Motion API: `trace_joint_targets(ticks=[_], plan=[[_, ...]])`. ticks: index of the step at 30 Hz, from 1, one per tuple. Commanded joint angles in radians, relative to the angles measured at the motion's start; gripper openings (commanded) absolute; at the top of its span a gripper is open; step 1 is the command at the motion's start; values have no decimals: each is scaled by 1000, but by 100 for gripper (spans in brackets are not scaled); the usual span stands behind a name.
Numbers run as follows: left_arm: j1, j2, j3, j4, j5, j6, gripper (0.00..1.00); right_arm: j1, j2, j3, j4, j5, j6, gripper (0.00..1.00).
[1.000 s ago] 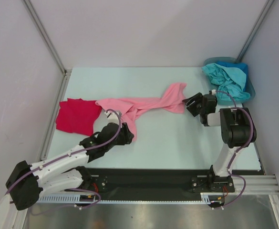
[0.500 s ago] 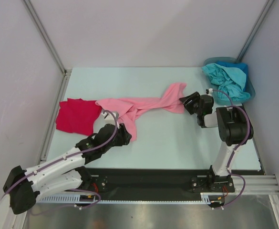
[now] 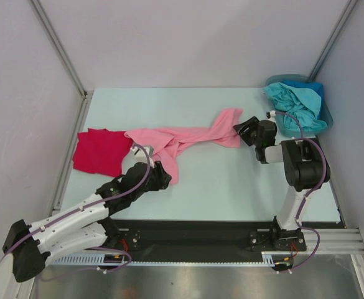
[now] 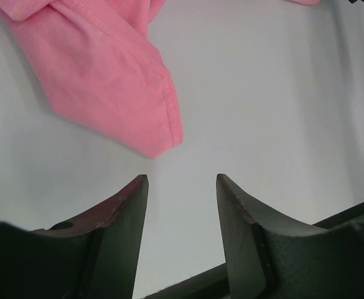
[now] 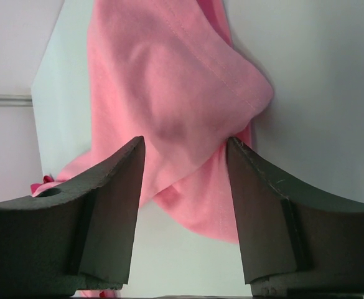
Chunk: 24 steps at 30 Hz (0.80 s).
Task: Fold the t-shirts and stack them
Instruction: Flatten the tshirt out
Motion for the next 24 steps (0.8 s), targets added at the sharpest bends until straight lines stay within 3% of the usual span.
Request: trace_joint_targets(ticks=[1, 7, 24], plan=[[-7, -4, 4, 0, -13, -11, 53, 2, -65, 35, -42, 43, -54, 60], [-7, 11, 21, 8, -8, -3, 53, 2, -102, 47, -139, 96, -85, 60], [-9, -33, 36, -32, -16, 9, 53, 19, -53, 44, -90, 95, -51, 60]])
